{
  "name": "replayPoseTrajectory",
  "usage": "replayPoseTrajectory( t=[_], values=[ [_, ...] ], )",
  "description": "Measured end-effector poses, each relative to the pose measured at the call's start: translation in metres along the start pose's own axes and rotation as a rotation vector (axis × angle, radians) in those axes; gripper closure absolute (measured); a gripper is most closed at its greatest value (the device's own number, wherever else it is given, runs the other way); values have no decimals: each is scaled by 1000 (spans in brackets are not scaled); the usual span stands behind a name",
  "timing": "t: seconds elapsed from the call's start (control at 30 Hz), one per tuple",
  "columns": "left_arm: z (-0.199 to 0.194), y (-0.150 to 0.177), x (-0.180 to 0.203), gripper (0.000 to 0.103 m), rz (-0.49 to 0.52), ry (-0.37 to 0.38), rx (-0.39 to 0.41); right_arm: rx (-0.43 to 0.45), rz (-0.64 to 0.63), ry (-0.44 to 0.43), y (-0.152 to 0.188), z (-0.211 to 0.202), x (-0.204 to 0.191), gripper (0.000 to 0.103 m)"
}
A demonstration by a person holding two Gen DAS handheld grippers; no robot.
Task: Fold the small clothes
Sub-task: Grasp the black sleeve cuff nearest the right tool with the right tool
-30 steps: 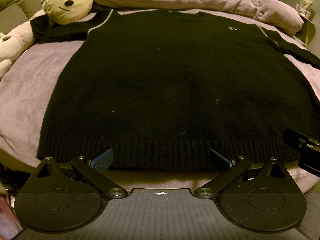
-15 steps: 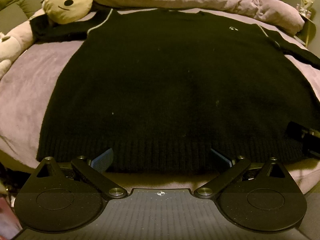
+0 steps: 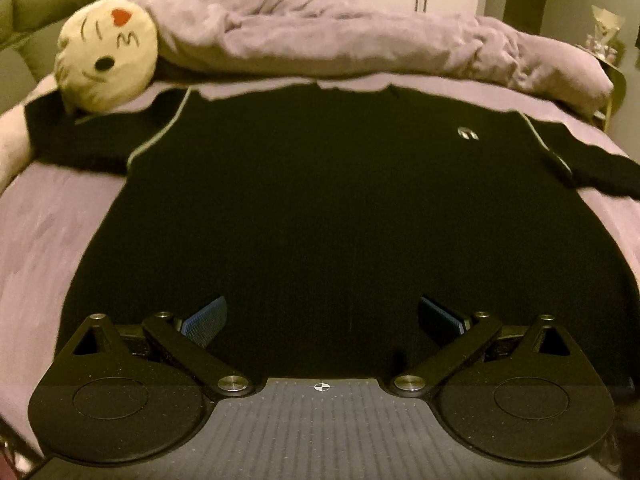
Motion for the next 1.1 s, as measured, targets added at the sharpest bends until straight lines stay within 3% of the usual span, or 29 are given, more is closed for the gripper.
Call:
replayPoseTrajectory(
  t=[0.07,0.13,0.23,0.33,0.4,0.47,0.6,0.73,0.83,0.93,1.0,1.1],
  values=[
    [24,-10,1,0,-7,-2,-21,-41,-76,-30,-3,-1,0,4],
    [44,-12,1,0,-27,-11,-49,-59,-48,-110,-18,-5,15,4],
    [71,-18,5,0,-41,-28,-78,29,214,-195,-66,-7,82,4],
    [86,-22,11,0,-44,-41,-100,156,482,-157,-121,6,176,8],
    [94,-24,15,0,-46,-52,-110,218,629,-75,-153,25,242,33],
    [98,-24,18,0,-39,-69,-112,225,766,-10,-174,45,293,58],
    [100,-25,23,0,-17,-88,-113,276,984,24,-203,81,368,60],
    [102,-25,21,0,-32,-90,-115,288,1137,27,-212,117,404,61],
    [102,-25,18,0,-63,-82,-114,341,1165,13,-225,131,413,62],
    [102,-24,16,0,-80,-67,-104,347,1183,37,-233,145,415,77],
    [102,-24,14,0,-86,-59,-103,347,1203,34,-231,149,418,94],
    [104,-24,11,0,-103,-46,-117,372,1201,42,-233,135,415,95]
  ],
)
Point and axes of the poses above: each gripper's, at about its wrist camera, not at the fingertips, and z roughly the way its jaws point, x to its right, y to its underside, the point moved 6 cm from there along z, roughly the way its jaws point, and after that the axes turned 12 degrees about y, right-handed, at the moved point
